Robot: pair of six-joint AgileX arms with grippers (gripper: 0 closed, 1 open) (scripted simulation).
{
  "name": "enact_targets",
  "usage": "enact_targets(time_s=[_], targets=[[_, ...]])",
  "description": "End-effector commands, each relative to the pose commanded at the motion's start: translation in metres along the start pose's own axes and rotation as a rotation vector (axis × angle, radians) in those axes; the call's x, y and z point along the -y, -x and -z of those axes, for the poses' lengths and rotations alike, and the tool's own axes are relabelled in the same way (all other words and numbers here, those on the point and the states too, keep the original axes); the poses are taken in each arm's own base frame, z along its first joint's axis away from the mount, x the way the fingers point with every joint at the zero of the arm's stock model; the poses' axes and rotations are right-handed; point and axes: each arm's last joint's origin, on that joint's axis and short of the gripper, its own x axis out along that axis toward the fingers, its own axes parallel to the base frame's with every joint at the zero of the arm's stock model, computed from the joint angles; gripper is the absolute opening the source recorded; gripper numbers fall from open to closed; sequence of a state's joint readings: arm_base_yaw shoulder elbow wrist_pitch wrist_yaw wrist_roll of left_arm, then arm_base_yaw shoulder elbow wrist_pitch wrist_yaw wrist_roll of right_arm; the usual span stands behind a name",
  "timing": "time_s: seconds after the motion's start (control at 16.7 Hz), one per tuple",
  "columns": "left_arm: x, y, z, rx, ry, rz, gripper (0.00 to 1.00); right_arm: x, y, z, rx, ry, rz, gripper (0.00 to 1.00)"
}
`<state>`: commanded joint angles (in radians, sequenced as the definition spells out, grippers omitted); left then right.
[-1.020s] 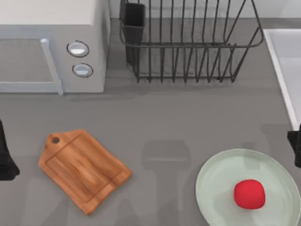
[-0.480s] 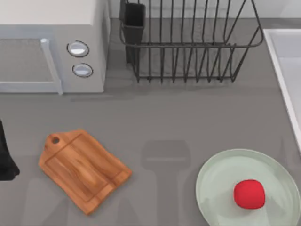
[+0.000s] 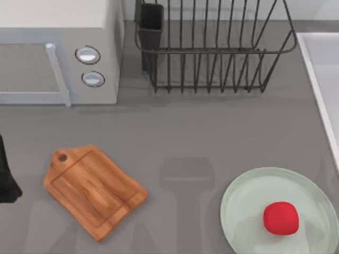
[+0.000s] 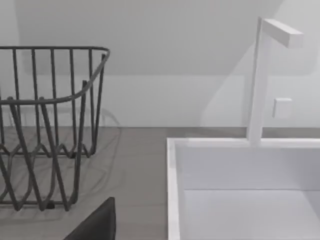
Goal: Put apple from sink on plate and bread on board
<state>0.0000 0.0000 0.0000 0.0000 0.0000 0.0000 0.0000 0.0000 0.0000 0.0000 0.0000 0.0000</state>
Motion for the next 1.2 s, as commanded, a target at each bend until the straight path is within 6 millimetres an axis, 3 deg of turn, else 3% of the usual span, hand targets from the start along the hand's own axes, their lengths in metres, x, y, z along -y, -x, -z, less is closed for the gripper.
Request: enact_targets(time_s=[0.18, 0.42, 0.72, 0.96, 1.2], targets=[[-0.001, -0.002, -0.004, -0.056, -0.054, 0.005, 1.0, 0.0, 0.0, 0.0, 0.0, 0.0, 0.0, 1.0], [-0.007, -0.01, -0.017, -0.253, -0.233, 0.051, 1.0, 0.0, 0.0, 0.0, 0.0, 0.0, 0.0, 1.0], [-0.026, -0.039, -0.037, -0.59, -0.484, 0.255, 1.0, 0.0, 0.0, 0.0, 0.0, 0.0, 0.0, 1.0], [-0.057, -0.076, -0.044, -0.795, -0.577, 0.56, 1.0, 0.0, 0.0, 0.0, 0.0, 0.0, 0.0, 1.0], [-0.106, -0.116, -0.029, -0.822, -0.529, 0.895, 1.0, 0.0, 0.0, 0.0, 0.0, 0.0, 0.0, 1.0]])
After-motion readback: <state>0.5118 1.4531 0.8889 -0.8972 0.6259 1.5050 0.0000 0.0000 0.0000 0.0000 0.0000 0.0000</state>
